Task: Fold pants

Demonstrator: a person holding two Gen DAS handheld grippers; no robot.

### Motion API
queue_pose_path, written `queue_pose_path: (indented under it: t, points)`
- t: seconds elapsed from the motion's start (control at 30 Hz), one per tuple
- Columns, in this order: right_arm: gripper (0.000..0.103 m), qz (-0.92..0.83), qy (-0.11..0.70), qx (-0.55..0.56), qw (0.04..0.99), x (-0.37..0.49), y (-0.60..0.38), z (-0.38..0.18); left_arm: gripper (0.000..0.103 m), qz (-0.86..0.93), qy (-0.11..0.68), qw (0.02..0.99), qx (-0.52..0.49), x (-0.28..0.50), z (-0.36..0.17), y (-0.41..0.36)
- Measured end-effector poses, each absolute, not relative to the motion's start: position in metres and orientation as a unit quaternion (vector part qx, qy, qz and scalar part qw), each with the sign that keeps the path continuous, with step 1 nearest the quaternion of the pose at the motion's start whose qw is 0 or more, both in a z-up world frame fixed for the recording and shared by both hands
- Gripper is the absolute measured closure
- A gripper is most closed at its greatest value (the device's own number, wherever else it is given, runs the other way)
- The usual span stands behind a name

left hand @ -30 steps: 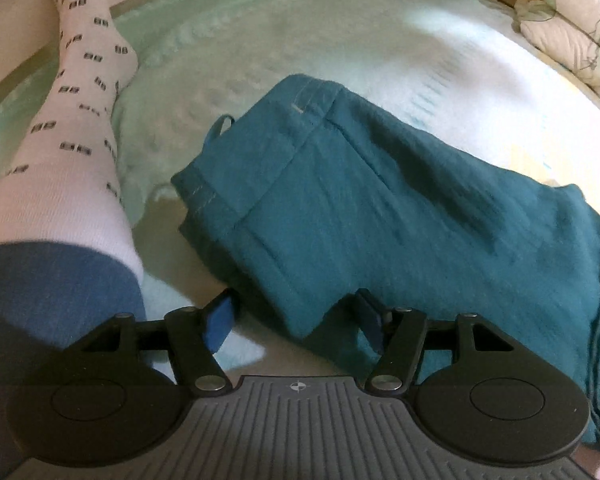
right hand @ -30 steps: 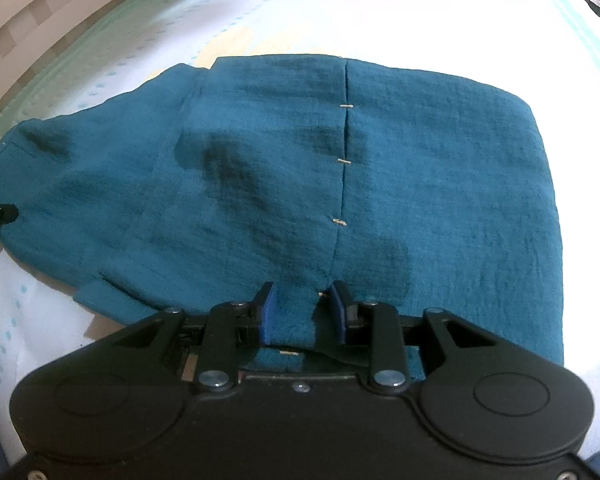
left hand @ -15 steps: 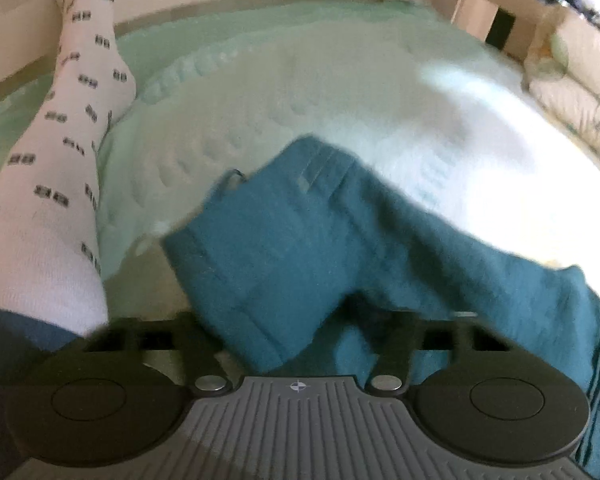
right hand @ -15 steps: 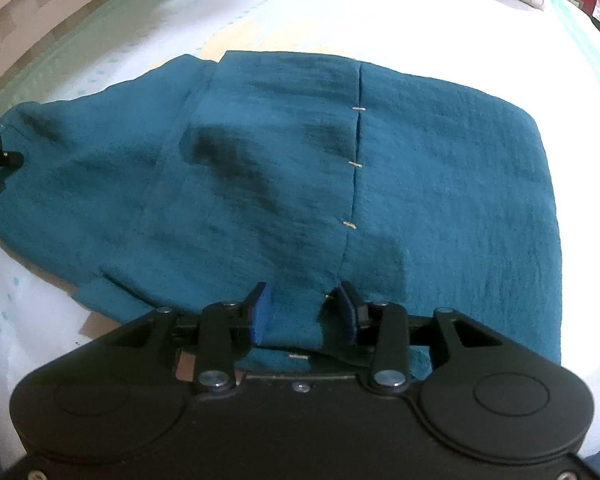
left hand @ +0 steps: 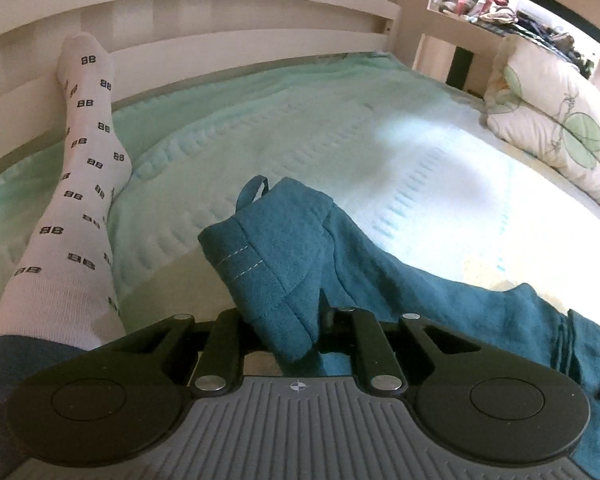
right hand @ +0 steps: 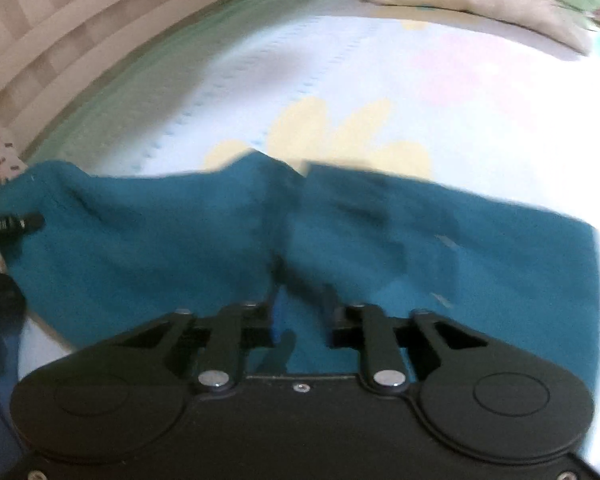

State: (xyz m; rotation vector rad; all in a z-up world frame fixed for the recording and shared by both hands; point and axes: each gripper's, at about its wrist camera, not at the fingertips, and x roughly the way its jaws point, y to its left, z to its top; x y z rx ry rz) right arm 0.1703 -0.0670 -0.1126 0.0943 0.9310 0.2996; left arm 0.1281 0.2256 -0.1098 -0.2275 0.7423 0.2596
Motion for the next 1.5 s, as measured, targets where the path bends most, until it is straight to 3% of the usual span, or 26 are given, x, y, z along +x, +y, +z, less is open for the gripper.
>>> queue_pose_path:
  t: [0.23,0.33,0.43,0.53,0.73,0.93,1.2,1.37,1.5]
  points:
    - [0.092,0.152,0.475,0.024,0.866,0.246,-0.013,-0.144,0.088,0.129,0.365,0.914,-0.124,0.124,-0.114,0.229]
    - [0.103,0.139,0.475,0.031,0.868,0.265,-0.013,-0.15,0.088,0.128,0.366,0.913,-0.127,0.122,-0.116,0.229]
    - [0.103,0.121,0.478,0.037,0.869,0.28,-0.015,-0.149,0.088,0.131,0.366,0.913,-0.126,0.121,-0.116,0.227]
    - [0.093,0.142,0.466,0.042,0.872,0.275,-0.017,-0.134,0.088,0.131,0.361,0.915,-0.122,0.12,-0.11,0.224]
    - [0.087,0.181,0.467,0.06,0.864,0.196,-0.048,-0.105,0.088,0.115,0.341,0.928,-0.094,0.123,-0.083,0.207]
    - [0.087,0.187,0.52,0.052,0.832,0.104,-0.067,-0.147,0.088,0.082,0.31,0.946,-0.043,0.123,-0.049,0.167]
    - [0.086,0.152,0.478,0.112,0.858,0.057,-0.111,-0.139,0.088,-0.021,0.267,0.963,0.034,0.117,-0.014,0.057]
    - [0.084,0.093,0.472,0.13,0.867,0.055,-0.159,-0.132,0.084,-0.113,0.289,0.95,0.034,0.12,-0.037,-0.029]
    - [0.083,0.047,0.496,0.148,0.854,0.055,-0.19,-0.142,0.084,-0.181,0.372,0.91,0.037,0.135,-0.085,-0.086]
